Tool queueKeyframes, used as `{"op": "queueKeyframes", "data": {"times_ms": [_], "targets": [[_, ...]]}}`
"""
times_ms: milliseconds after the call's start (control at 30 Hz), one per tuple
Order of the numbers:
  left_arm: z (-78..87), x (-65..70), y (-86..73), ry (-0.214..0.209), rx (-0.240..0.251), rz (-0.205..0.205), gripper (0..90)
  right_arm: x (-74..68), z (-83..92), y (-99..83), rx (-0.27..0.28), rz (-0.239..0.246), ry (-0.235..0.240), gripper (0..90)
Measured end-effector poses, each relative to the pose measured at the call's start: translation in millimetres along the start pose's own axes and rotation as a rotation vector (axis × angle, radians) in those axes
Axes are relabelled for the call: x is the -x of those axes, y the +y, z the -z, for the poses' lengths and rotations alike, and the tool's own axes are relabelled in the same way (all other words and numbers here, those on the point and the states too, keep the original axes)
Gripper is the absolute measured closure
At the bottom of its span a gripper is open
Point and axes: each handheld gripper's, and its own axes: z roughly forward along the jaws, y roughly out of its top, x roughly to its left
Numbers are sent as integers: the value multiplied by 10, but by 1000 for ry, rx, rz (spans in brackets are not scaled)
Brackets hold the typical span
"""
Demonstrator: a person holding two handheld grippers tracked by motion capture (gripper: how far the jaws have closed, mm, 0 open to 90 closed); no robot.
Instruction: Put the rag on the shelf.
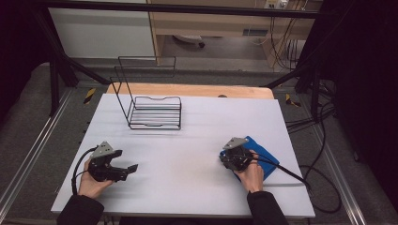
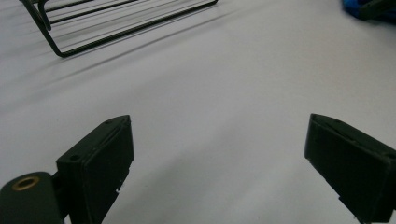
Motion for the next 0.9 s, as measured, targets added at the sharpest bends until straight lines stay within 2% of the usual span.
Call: {"op": "queueKeyframes", "data": {"times_ms": [33,67,167,267,400,567,633,667,733,767,900], "targets": [[-1,-1,0,-1,0,0,81,-11,-1,5,-4,22,-23,735],[-3,-1,1,-1,-2,0,81,-11,-1,5,-4,22,-23,735],[-4,3,2,0,-6,-5,81,-16,8,-7,2,43,-57,815],[-5,3,3,-1,-5,-6,81,-14,69,9,41,12,-57,836],[-10,1,1,-2,-8,-4,82,-25,198,76,118,-34,2,839],[-19,7,3,0,-7,-2,82,-185,273,248,191,-51,100,838],[-21,6,4,1,-7,-2,82,-261,256,341,207,-55,129,838],[-20,5,4,1,-7,-2,82,-261,256,341,207,-55,129,838],[-13,-1,4,1,-8,-4,82,-374,188,501,224,-69,171,839],[-9,-4,4,2,-8,-4,82,-374,188,501,224,-69,171,839],[-1,-10,3,3,-5,-1,82,-526,47,708,234,-74,207,839]]}}
